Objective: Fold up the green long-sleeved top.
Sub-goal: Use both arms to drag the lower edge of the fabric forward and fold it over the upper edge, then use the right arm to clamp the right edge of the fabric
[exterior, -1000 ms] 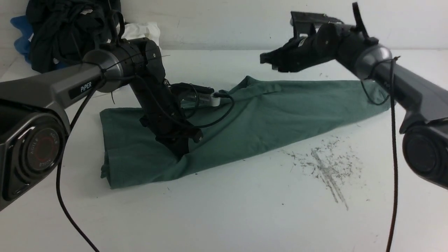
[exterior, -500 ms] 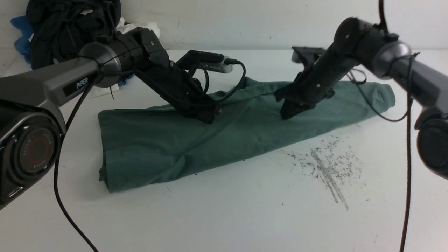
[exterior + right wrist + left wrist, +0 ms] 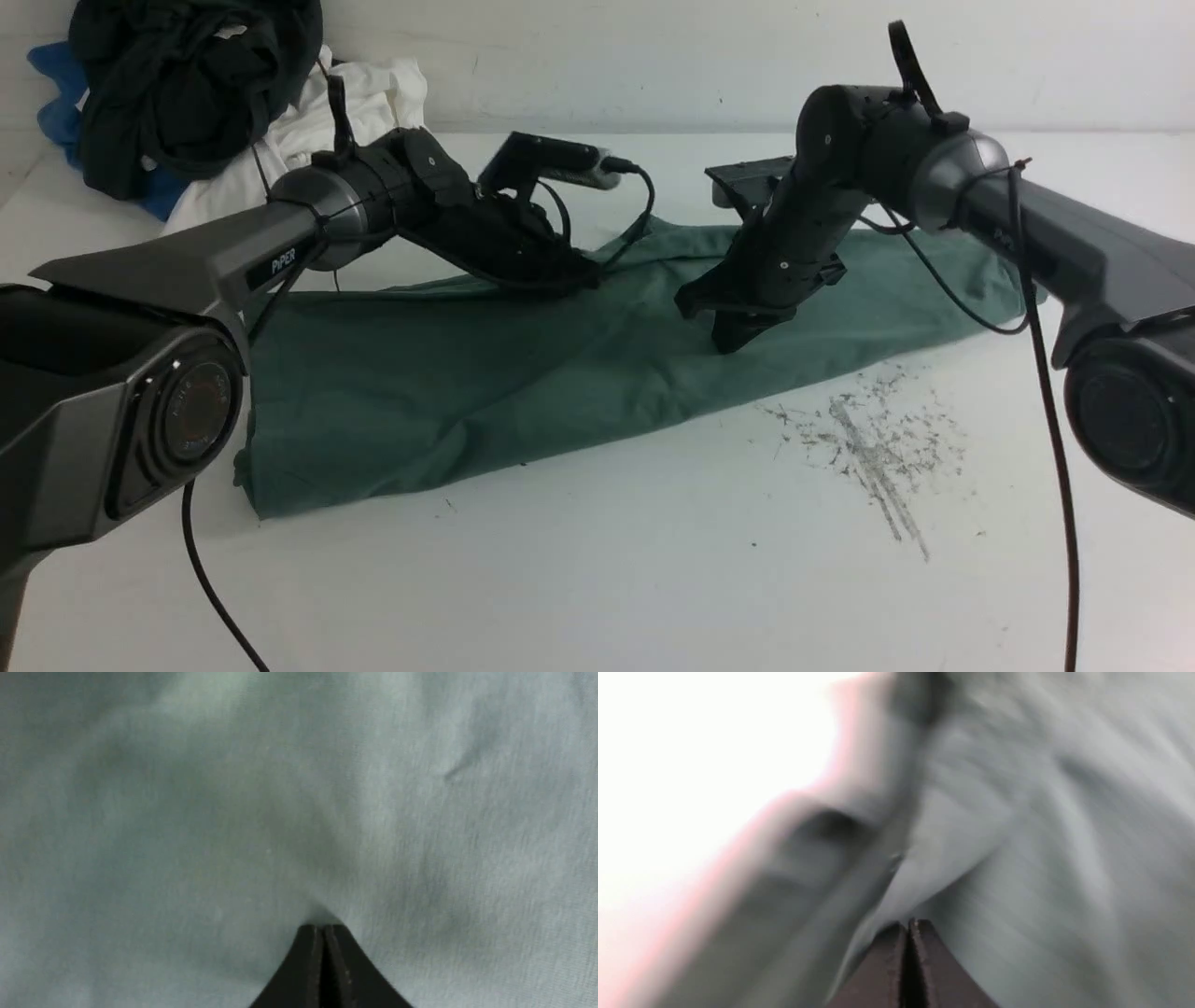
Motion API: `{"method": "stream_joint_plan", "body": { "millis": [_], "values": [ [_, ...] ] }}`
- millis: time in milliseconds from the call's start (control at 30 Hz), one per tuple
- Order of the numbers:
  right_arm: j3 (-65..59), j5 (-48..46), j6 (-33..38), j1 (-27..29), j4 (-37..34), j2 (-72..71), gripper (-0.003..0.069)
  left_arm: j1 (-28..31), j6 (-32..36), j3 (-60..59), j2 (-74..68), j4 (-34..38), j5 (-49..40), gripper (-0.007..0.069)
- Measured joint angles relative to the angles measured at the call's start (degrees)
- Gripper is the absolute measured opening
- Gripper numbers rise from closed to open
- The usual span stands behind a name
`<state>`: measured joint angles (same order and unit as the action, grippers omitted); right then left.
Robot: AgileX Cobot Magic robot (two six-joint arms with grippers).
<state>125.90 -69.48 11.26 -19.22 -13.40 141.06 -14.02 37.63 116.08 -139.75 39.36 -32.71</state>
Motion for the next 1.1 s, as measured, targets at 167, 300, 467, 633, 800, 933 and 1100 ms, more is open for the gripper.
{"method": "stream_joint_plan", "body": {
  "millis": [167,300,467,633,800,933,1100],
  "values": [
    [-7.78,-0.33,-0.02,0.0,0.12,-4.63,-0.0006,3.26,-0.72,2.03,0.0,0.62,8.09,-0.0008],
    [-12.34,-0.8,-0.07,0.0,1.47,-9.33,-0.0006,5.14,-2.24,3.09,0.95,0.55,1.55,-0.0008],
    [-14.31,-0.87,-0.79,0.96,7.5,-17.05,-0.0006,5.98,-2.63,3.35,7.83,-2.61,-16.96,-0.0008],
    [-14.31,-0.93,-3.99,7.79,12.15,-20.54,-0.0006,5.86,-4.64,2.71,16.17,-10.49,-34.38,-0.0008],
    [-14.56,-1.23,-2.8,19.18,6.91,-19.87,0.0011,5.91,-10.62,-10.9,23.08,-23.89,-36.64,-0.0008],
    [-14.66,-1.2,0.06,25.22,-0.53,-18.85,0.0028,6.38,-12.4,-25.4,26.85,-28.31,-35.87,-0.0008],
    [-14.66,1.95,1.68,27.77,-3.0,-15.45,0.004,6.67,-14.79,-35.89,27.89,-28.44,-27.64,-0.0008]
  ]
}}
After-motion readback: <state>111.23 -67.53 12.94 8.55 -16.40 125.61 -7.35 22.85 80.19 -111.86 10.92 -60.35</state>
